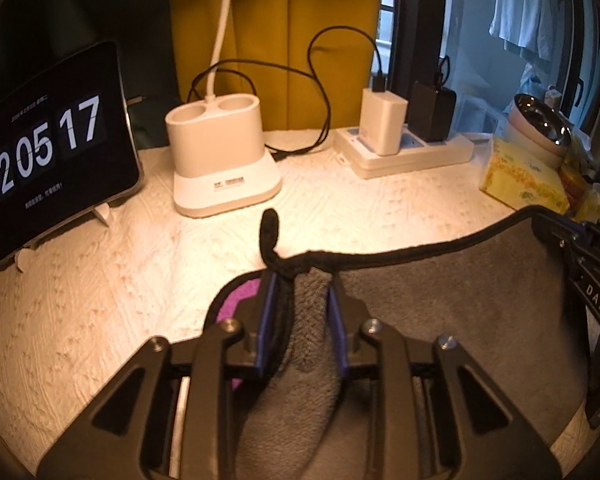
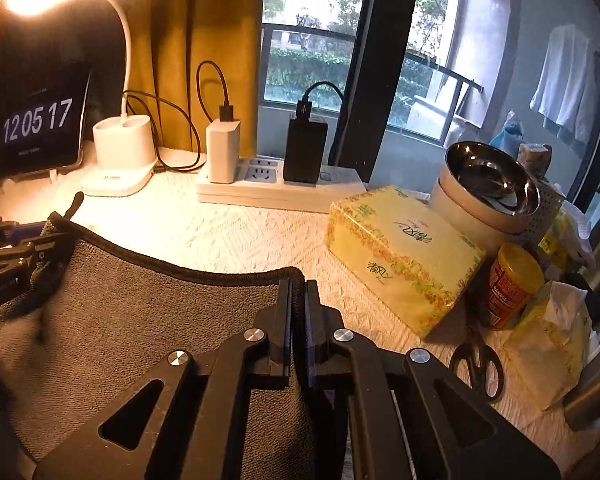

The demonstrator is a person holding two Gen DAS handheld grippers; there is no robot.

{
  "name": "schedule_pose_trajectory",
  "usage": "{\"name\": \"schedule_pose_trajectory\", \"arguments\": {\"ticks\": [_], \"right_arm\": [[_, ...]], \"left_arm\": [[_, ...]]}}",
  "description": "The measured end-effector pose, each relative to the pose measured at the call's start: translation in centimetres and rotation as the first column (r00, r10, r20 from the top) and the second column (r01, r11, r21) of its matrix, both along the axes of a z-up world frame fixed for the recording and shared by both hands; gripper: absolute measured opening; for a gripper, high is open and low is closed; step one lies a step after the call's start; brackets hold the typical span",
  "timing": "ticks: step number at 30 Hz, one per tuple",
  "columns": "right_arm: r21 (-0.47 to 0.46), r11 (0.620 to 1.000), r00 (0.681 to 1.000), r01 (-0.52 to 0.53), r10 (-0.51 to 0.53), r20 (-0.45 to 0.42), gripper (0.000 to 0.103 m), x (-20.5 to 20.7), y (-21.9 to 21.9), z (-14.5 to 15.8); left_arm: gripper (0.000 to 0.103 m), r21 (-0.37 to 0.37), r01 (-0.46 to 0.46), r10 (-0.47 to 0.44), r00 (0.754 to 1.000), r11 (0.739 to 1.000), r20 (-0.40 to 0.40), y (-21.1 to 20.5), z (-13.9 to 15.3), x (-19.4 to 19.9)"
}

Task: Fold towel

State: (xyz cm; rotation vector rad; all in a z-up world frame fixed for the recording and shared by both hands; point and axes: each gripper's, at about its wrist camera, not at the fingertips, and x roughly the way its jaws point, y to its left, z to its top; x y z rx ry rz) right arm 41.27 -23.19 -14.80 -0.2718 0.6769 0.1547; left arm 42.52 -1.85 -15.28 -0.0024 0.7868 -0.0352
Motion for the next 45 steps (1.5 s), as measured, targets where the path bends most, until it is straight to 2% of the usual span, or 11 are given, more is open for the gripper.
{"name": "schedule_pose_trajectory", "arguments": {"ticks": [2,3,4,5,7,9,14,23,30,45], "right_arm": [[0.000,1.000,1.000,0.003,-0.003,-0.011,0.006,0.2,0.0,-0.1],[-0.002,1.000,1.000,0.005,-0.005,-0.019,0.006,0.3,-0.1,-0.2],[-0.004,1.000,1.000,0.006,-0.006,-0.024,0.006,0.4,0.0,-0.2],[-0.006,1.000,1.000,0.008,-0.008,-0.030,0.007,0.5,0.0,-0.3],[-0.012,1.000,0.999,0.009,-0.010,-0.039,0.011,0.6,0.0,-0.4],[-0.018,1.000,0.999,0.009,-0.010,-0.048,0.020,0.8,0.1,-0.5],[-0.015,1.000,0.999,0.021,-0.022,-0.044,0.035,0.7,-0.1,-0.4],[-0.008,0.999,0.999,0.042,-0.042,0.007,0.044,-0.8,-0.2,0.8],[0.004,0.999,0.999,0.033,-0.033,0.023,0.044,-2.7,-0.1,2.0],[0.022,1.000,0.999,0.020,-0.021,0.048,0.044,-7.6,-0.1,4.2]], "left_arm": [[0.032,-0.004,-0.009,0.009,1.000,1.000,-0.007,0.3,-0.1,0.1],[0.038,-0.007,-0.011,0.011,1.000,1.000,-0.010,0.4,-0.1,0.2],[0.051,-0.013,-0.011,0.011,1.000,1.000,-0.011,0.4,0.0,0.1],[0.057,-0.019,-0.011,0.011,1.000,1.000,-0.010,0.5,0.0,0.1],[0.079,-0.022,-0.013,0.013,1.000,1.000,-0.007,0.4,0.3,-0.1],[0.083,-0.022,-0.009,0.008,1.000,1.000,-0.009,0.4,0.4,-0.3],[0.085,-0.020,-0.013,0.013,1.000,1.000,-0.003,0.4,0.8,-1.2],[0.092,-0.031,-0.034,0.035,0.998,0.999,0.044,1.3,2.2,-3.3],[0.094,-0.049,-0.027,0.032,0.996,0.998,0.086,1.5,3.8,-5.3],[0.095,-0.074,-0.028,0.038,0.991,0.997,0.127,2.1,5.6,-10.3]]}}
